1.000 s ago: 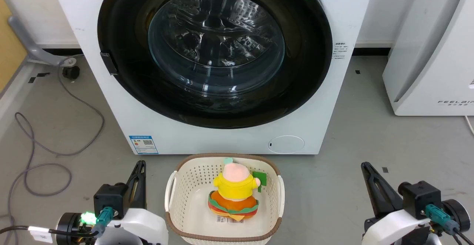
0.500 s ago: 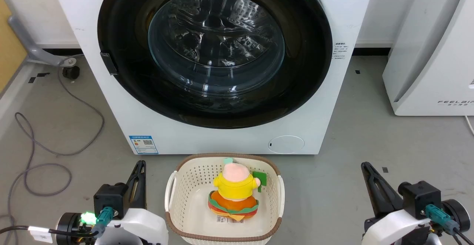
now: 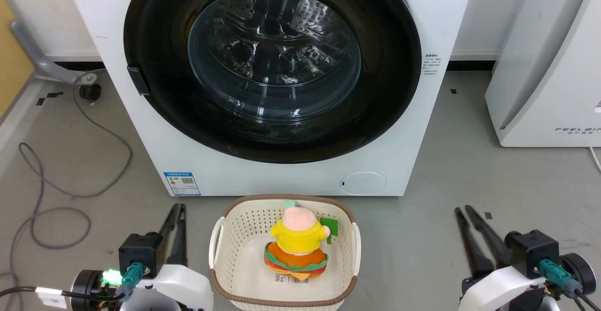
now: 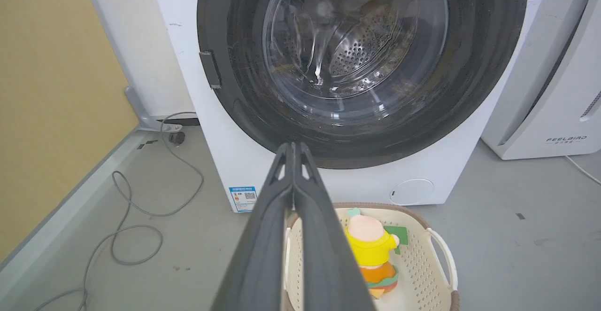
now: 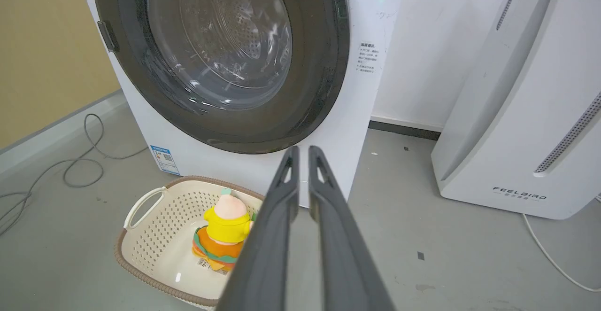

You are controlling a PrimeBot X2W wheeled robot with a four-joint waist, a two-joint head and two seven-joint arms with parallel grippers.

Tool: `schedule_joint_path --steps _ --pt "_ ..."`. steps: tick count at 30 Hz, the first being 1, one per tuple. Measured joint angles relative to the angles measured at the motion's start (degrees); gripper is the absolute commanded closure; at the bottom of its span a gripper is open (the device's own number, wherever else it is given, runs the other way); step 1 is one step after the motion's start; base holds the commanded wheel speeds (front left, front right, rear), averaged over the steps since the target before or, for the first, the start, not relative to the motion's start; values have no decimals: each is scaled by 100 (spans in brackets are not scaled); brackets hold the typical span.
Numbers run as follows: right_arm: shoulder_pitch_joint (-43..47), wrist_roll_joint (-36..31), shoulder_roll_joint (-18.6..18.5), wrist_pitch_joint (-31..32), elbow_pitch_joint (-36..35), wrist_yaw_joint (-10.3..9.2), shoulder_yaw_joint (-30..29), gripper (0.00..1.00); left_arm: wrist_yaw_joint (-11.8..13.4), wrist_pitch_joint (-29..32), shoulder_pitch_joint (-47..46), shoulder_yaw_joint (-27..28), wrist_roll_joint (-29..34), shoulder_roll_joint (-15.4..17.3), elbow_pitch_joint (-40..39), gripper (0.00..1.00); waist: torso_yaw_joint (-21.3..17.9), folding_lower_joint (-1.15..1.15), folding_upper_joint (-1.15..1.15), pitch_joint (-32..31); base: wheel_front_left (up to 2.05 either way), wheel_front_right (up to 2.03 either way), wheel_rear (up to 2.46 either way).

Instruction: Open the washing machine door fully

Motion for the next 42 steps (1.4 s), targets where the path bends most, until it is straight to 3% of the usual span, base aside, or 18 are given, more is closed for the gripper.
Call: schedule_joint_path --steps 11,12,13,23,42 --pt "0 67 -1 -62 133 0 16 0 0 -66 -1 -93 -42 -1 120 0 -17 0 0 -2 0 0 0" --pt "0 77 -1 -70 149 0 18 43 0 -88 -1 -103 -53 -1 132 0 -19 0 0 -2 0 0 0" --pt "0 98 -1 -99 165 0 19 100 0 -105 -1 -107 -54 -1 144 0 -20 0 0 -2 0 0 0" --pt "-1 305 -1 -222 274 0 19 100 1 -216 -14 -177 -125 -1 249 0 -37 1 0 2 0 0 0" --pt "-411 2714 0 -424 471 0 -131 100 19 -437 -122 -316 -258 -2 357 0 -33 1 0 117 0 0 0"
